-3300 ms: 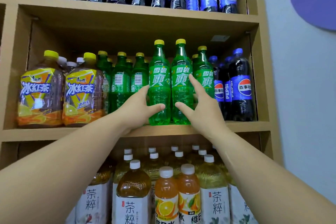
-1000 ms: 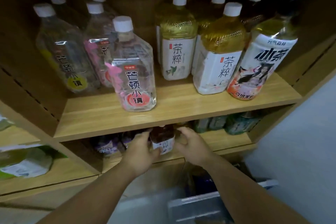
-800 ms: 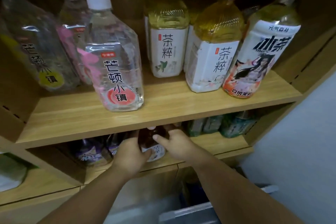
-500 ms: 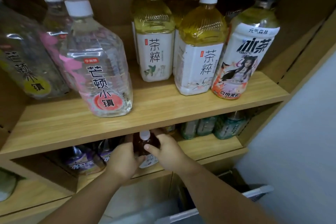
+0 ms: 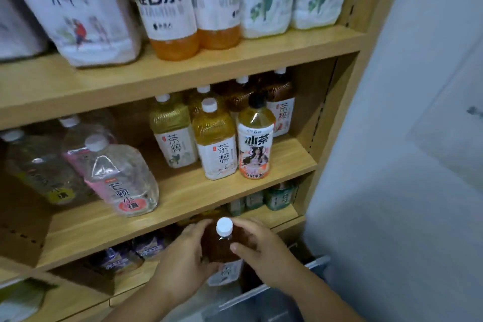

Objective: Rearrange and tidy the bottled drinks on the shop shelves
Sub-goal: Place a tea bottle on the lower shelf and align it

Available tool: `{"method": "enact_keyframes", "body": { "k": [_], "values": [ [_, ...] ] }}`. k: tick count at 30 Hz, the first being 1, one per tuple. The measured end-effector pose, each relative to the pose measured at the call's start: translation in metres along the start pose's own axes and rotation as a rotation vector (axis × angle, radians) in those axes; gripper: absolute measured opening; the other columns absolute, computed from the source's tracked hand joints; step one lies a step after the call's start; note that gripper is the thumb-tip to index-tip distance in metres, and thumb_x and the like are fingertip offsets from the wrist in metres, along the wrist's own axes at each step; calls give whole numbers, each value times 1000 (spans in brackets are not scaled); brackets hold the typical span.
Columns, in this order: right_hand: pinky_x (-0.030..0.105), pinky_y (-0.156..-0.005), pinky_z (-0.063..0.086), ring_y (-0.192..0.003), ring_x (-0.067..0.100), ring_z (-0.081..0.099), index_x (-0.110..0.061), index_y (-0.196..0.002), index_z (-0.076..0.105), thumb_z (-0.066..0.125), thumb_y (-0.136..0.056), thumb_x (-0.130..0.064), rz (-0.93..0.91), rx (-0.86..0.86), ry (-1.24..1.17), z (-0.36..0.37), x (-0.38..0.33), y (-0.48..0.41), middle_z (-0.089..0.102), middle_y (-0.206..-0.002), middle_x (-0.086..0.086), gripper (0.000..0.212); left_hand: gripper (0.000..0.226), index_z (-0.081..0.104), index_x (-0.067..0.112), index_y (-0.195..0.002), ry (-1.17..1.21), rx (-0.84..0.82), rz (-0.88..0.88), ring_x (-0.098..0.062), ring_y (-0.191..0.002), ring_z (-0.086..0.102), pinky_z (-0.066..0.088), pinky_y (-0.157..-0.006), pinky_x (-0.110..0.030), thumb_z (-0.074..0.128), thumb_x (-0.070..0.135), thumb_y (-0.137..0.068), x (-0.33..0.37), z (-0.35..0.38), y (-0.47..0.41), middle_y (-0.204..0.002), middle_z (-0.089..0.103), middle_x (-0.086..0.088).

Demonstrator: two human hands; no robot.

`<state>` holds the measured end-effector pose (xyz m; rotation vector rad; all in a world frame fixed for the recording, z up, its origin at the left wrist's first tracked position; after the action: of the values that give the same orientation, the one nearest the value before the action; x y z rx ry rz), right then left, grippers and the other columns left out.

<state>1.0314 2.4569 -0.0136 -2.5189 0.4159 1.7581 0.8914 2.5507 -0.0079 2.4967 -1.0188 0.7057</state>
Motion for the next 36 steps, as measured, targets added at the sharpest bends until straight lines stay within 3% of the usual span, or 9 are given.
{"method": "enact_keyframes", "body": {
  "k": [6,11,14,16,20,24,29,33,36],
  "values": [
    [38,-108,50,-127,8,58,-30,-140,58,70,-88,-9,-78,153,-106,-92,-24,31,57,-140,-8,57,79,50,49,-129,152,39,49,0,-113,60,51,-96,-29,90,40,-62,101,-25,-18,-122,63,22],
    [39,-101,56,-124,9,61,-50,-128,60,70,-95,-25,-50,353,-286,-155,-4,31,63,-134,-14,42,79,50,37,-136,216,173,69,-20,-109,65,51,-86,-28,91,26,-68,160,-43,-55,-122,61,17],
    [44,-99,57,-123,13,63,-57,-125,59,70,-95,-33,3,421,-398,-165,18,27,64,-132,-13,40,78,48,29,-142,315,240,33,-9,-114,60,47,-87,-17,87,17,-76,189,-50,-77,-119,61,16],
    [45,-101,56,-124,13,63,-52,-139,52,69,-95,-30,1,448,-440,-167,25,20,62,-137,-13,52,78,47,30,-142,296,292,42,-8,-118,57,48,-96,-26,88,21,-75,206,-54,-94,-124,63,13],
    [44,-103,54,-129,13,59,-52,-153,31,67,-96,-25,-15,512,-371,-184,25,-8,47,-152,-8,73,75,50,24,-138,222,344,52,-17,-121,60,48,-101,-34,88,22,-73,227,-52,-133,-127,66,5],
    [43,-107,52,-130,11,56,-48,-155,26,67,-96,-26,13,525,-278,-194,27,-38,51,-146,-9,75,81,44,18,-146,124,367,37,-25,-126,57,48,-105,-42,86,25,-77,232,-44,-160,-135,60,-4],
    [29,-103,51,-129,11,56,-39,-159,22,66,-97,-34,41,610,-240,-190,33,-48,43,-150,-3,77,72,39,14,-149,28,333,64,-27,-131,52,44,-104,-37,76,23,-88,229,-39,-176,-141,53,-9],
    [43,-100,56,-131,21,54,-49,-155,21,70,-90,-37,-19,687,-160,-183,25,-44,38,-145,-4,82,60,40,14,-150,-23,354,216,-19,-132,50,39,-100,-22,65,15,-95,232,-52,-151,-144,52,-4],
    [21,-104,46,-136,18,45,-47,-157,17,68,-92,-32,-98,724,37,-177,10,-37,26,-154,0,85,56,50,11,-146,-92,478,289,-23,-125,55,42,-100,-25,67,15,-93,218,-71,-114,-143,52,-6]
  ]
}}
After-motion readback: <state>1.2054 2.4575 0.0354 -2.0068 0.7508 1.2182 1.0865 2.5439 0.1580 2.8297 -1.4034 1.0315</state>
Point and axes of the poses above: each hand's wrist, its own y-axis away from the middle knuckle, its own z-axis out of the palm, x = y × z, the point moved 8 cm from there along -y, towards the middle knuckle
